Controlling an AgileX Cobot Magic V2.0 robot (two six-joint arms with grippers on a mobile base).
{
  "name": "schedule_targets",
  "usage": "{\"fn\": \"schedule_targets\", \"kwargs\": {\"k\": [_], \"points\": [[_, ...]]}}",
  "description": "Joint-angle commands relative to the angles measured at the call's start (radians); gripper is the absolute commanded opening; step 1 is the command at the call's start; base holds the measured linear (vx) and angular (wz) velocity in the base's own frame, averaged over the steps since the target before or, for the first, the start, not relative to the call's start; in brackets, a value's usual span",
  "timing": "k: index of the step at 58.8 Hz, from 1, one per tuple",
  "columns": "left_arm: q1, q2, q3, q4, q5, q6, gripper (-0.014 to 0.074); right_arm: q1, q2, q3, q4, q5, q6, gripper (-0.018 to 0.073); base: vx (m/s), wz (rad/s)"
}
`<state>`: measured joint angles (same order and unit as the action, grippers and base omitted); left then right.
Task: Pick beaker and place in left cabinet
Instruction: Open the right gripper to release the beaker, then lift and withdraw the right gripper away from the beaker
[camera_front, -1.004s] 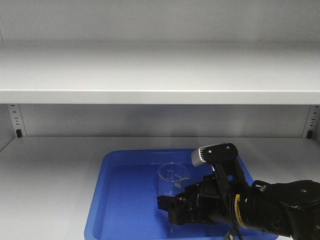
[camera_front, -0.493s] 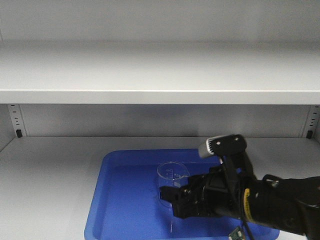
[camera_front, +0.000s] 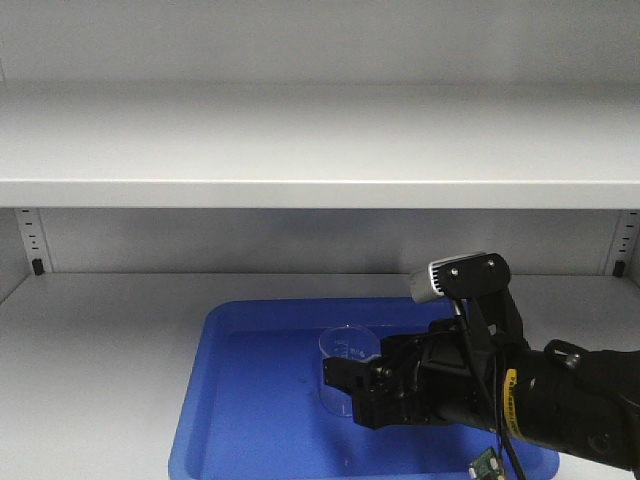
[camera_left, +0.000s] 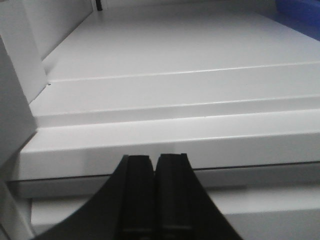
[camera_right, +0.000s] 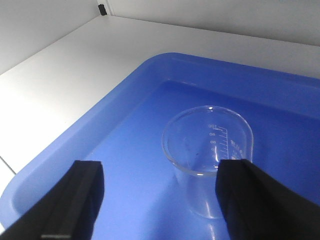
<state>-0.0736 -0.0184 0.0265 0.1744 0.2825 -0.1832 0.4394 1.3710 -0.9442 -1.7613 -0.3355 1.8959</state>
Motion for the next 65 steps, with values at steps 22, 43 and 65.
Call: {"fn": "schedule_targets", "kwargs": {"k": [22,43,65], "points": [[0.0,-0.01,-0.011,0.0,-0.084,-0.004,0.0004,0.0,-0.167,-0.032,-0.036,0.029,-0.002,0.0519,0.0,0.0],[0.0,-0.01,-0.011,0.0,-0.084,-0.004,0.0004,0.0,-0.255,-0.032,-0.036,0.053,-0.002,0.0519,0.0,0.0],[0.0,-0.01,-0.011,0.0,-0.084,-0.004,0.0004,0.0,-0.285,-0.032,-0.033,0.08,-0.001,0.0298,0.0,0.0]]}}
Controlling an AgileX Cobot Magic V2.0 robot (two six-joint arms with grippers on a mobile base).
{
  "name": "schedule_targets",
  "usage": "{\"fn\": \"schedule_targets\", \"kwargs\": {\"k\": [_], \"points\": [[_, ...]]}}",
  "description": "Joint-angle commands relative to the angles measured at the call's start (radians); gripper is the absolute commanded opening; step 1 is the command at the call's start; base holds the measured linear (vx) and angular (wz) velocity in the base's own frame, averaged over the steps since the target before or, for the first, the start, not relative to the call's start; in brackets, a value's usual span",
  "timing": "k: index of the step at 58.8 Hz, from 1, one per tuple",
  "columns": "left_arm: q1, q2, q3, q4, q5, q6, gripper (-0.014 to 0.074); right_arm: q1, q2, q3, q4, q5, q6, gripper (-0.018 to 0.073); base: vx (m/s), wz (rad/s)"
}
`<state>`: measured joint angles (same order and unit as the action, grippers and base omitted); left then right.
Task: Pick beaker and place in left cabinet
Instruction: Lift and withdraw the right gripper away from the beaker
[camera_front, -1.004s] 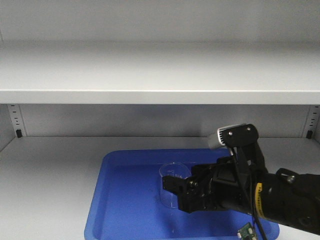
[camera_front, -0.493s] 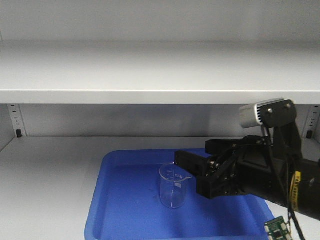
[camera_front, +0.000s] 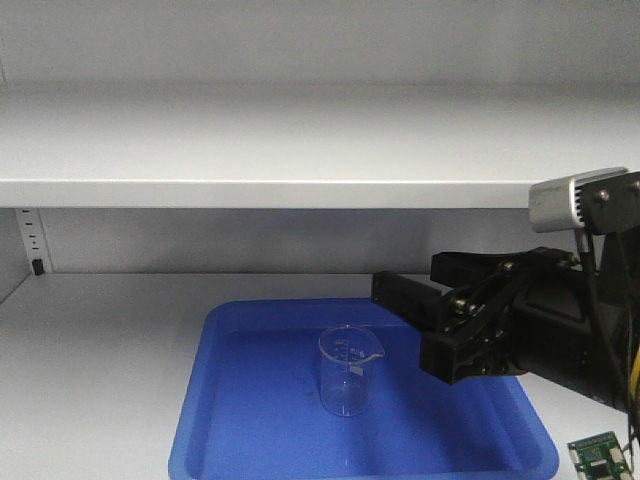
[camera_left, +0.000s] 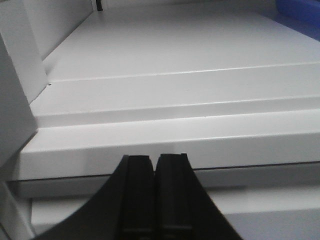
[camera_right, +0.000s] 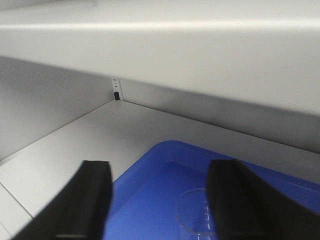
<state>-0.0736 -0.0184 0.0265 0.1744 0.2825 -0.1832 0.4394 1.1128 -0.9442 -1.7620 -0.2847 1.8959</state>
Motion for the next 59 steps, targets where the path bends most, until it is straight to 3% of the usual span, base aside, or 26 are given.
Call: {"fn": "schedule_targets", "kwargs": {"k": [1,8,35,43,47,55,56,59], "points": [[0.0,-0.01,-0.011,0.0,-0.084,-0.004,0.0004,0.0,-0.027,-0.032,-0.034,0.029,-0.001,0.0247,0.0,0.0],[0.0,-0.01,-0.011,0.0,-0.084,-0.004,0.0004,0.0,-0.028,-0.032,-0.034,0.029,-0.001,-0.0015,0.0,0.0],[0.0,-0.01,-0.011,0.0,-0.084,-0.004,0.0004,0.0,-0.028,-0.032,-0.035,0.03,-0.002,-0.0008,0.0,0.0],[0.0,-0.01,-0.011,0.0,-0.084,-0.004,0.0004,0.0,-0.028,-0.032,0.067,0.033,-0.021,-0.0008,0.0,0.0],[0.0,-0.01,-0.011,0.0,-0.084,-0.004,0.0004,0.0,-0.028,-0.032,0.199,0.041,-0.136,-0.0008,0.0,0.0],[0.0,-0.01,-0.011,0.0,-0.084,-0.004,0.0004,0.002,-0.031,-0.032,0.525,-0.001,-0.556,-0.0008,0.0,0.0],[0.0,-0.01,-0.011,0.0,-0.084,-0.004,0.0004,0.01,-0.033,-0.032,0.613,-0.004,-0.629,-0.0008,0.0,0.0],[0.0,-0.01,-0.011,0.0,-0.084,-0.004,0.0004,0.034,-0.041,-0.032,0.739,0.012,-0.804,-0.0008,0.0,0.0]]}}
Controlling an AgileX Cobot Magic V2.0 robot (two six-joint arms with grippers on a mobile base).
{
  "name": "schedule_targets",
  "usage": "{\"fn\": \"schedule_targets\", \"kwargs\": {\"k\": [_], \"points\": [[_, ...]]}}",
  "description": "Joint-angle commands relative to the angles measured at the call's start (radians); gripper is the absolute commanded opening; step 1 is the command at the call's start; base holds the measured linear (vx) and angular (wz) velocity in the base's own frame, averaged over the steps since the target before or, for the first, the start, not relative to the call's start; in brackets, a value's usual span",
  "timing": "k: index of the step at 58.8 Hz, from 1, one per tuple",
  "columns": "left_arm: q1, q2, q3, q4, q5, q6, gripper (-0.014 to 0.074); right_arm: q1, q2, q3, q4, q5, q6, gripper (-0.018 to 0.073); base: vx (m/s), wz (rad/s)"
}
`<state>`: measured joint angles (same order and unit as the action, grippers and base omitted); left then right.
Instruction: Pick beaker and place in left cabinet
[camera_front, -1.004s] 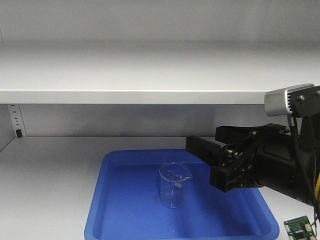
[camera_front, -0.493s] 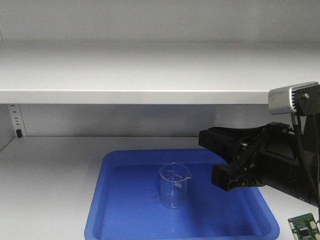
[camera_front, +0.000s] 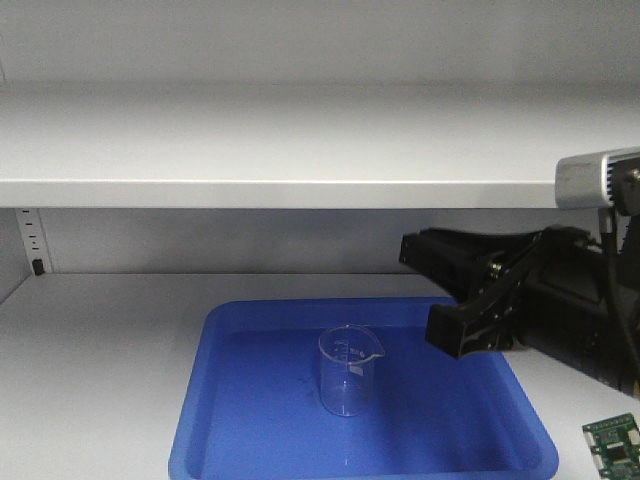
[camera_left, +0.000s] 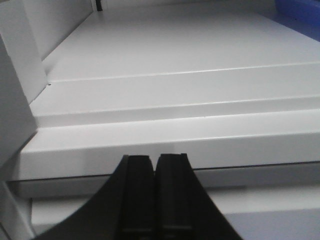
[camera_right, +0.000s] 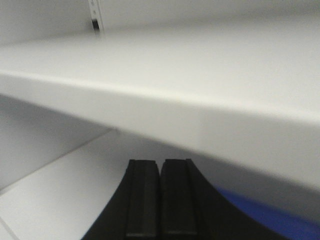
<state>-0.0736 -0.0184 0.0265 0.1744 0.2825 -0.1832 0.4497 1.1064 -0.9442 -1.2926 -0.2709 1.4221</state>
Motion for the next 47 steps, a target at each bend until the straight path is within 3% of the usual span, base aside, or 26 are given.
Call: {"fn": "schedule_targets", "kwargs": {"k": [1,5,12,18,21,29,47], "points": [[0.0,-0.01,-0.011,0.0,-0.084,-0.004,0.0004,0.042,-0.038,-0.032,0.331,0.016,-0.38,-0.0008,0.0,0.0],[0.0,-0.01,-0.011,0.0,-0.084,-0.004,0.0004,0.1,-0.055,-0.032,0.496,0.094,-0.587,-0.0008,0.0,0.0],[0.0,-0.01,-0.011,0.0,-0.084,-0.004,0.0004,0.211,-0.093,-0.032,0.884,0.287,-1.084,-0.0008,0.0,0.0],[0.0,-0.01,-0.011,0.0,-0.084,-0.004,0.0004,0.225,-0.122,-0.032,1.182,0.379,-1.434,-0.0008,0.0,0.0],[0.0,-0.01,-0.011,0.0,-0.084,-0.004,0.0004,0.215,-0.133,-0.032,1.283,0.397,-1.547,-0.0008,0.0,0.0],[0.0,-0.01,-0.011,0.0,-0.084,-0.004,0.0004,0.169,-0.159,-0.03,1.487,0.428,-1.701,-0.0008,0.0,0.0],[0.0,-0.01,-0.011,0.0,-0.084,-0.004,0.0004,-0.001,-0.338,0.2,1.577,0.351,-1.697,-0.0008,0.0,0.0]]}}
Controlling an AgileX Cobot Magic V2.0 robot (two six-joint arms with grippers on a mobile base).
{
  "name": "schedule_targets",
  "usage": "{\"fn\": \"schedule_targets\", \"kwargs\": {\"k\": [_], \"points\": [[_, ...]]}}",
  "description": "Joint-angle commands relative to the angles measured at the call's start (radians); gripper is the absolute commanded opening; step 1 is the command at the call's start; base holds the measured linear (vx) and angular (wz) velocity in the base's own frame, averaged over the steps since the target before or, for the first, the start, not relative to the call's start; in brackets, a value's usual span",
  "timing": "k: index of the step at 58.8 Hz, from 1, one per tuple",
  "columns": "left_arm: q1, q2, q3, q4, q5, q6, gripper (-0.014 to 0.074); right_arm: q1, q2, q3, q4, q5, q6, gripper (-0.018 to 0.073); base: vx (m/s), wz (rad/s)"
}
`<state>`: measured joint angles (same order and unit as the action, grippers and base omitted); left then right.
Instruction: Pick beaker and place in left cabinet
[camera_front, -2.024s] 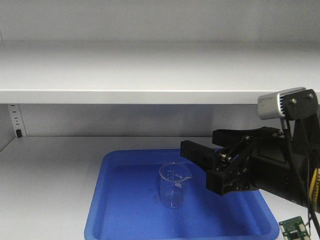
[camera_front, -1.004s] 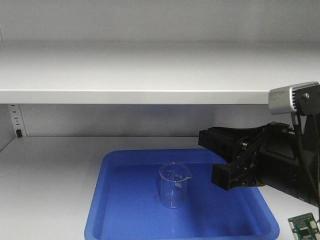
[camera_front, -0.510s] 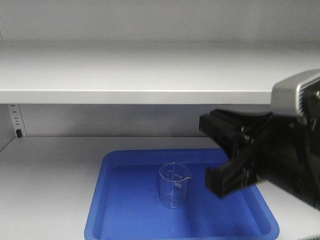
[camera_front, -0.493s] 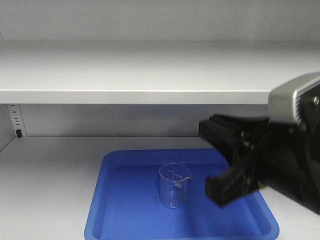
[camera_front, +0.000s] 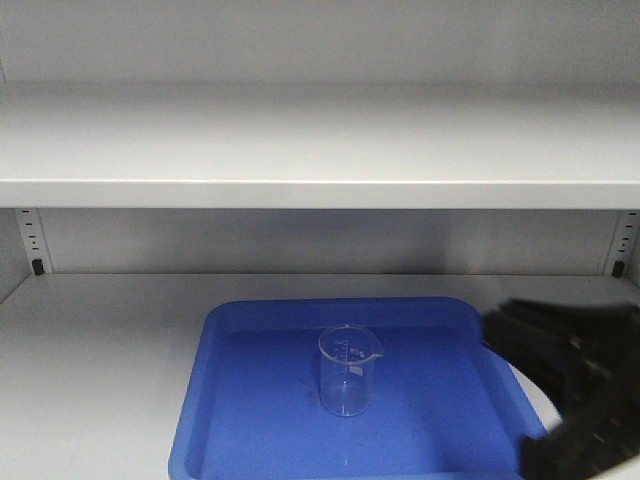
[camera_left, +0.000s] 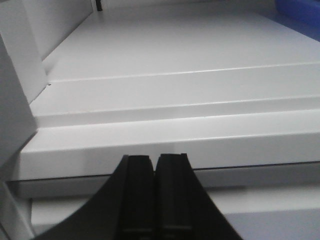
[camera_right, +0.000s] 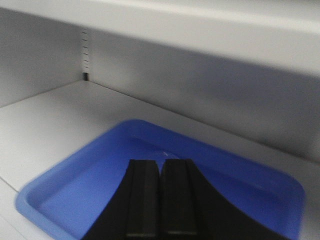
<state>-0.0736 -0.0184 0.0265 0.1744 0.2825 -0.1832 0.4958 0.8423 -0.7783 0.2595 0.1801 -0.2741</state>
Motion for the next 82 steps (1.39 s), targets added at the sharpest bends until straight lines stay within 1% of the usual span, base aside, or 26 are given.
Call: {"fn": "schedule_targets", "kwargs": {"k": [1,7,14,24,28,37,44,50,54,63,72,76,82], "points": [[0.0,-0.01,-0.011,0.0,-0.084,-0.004,0.0004,-0.061,-0.094,0.056,0.03,-0.104,-0.001,-0.0008,0.0,0.0],[0.0,-0.01,-0.011,0.0,-0.084,-0.004,0.0004,-0.123,-0.176,0.146,0.05,-0.122,-0.002,-0.0008,0.0,0.0],[0.0,-0.01,-0.011,0.0,-0.084,-0.004,0.0004,-0.198,-0.258,0.225,0.049,-0.117,-0.004,-0.0008,0.0,0.0],[0.0,-0.01,-0.011,0.0,-0.084,-0.004,0.0004,-0.288,-0.338,0.29,0.046,-0.107,-0.008,-0.0008,0.0,0.0],[0.0,-0.01,-0.011,0.0,-0.084,-0.004,0.0004,-0.339,-0.378,0.317,0.047,-0.105,-0.008,-0.0008,0.0,0.0],[0.0,-0.01,-0.011,0.0,-0.084,-0.004,0.0004,-0.409,-0.421,0.357,0.042,-0.085,-0.008,-0.0008,0.0,0.0],[0.0,-0.01,-0.011,0.0,-0.084,-0.004,0.0004,-0.428,-0.426,0.386,-0.01,-0.08,-0.01,-0.0008,0.0,0.0],[0.0,-0.01,-0.011,0.0,-0.084,-0.004,0.0004,-0.429,-0.459,0.446,-0.045,-0.089,-0.01,-0.0008,0.0,0.0],[0.0,-0.01,-0.011,0.0,-0.084,-0.004,0.0004,-0.429,-0.493,0.512,-0.067,-0.11,-0.009,-0.0008,0.0,0.0],[0.0,-0.01,-0.011,0.0,-0.084,-0.004,0.0004,-0.429,-0.602,0.684,-0.086,-0.213,-0.004,-0.0008,0.0,0.0],[0.0,-0.01,-0.011,0.0,-0.084,-0.004,0.0004,-0.429,-0.729,0.815,-0.088,-0.265,0.059,-0.0008,0.0,0.0],[0.0,-0.01,-0.011,0.0,-0.084,-0.004,0.0004,-0.429,-0.802,0.812,-0.105,-0.18,0.077,-0.0008,0.0,0.0],[0.0,-0.01,-0.011,0.0,-0.084,-0.004,0.0004,-0.429,-0.872,0.813,-0.146,-0.163,0.085,-0.0008,0.0,0.0]]}}
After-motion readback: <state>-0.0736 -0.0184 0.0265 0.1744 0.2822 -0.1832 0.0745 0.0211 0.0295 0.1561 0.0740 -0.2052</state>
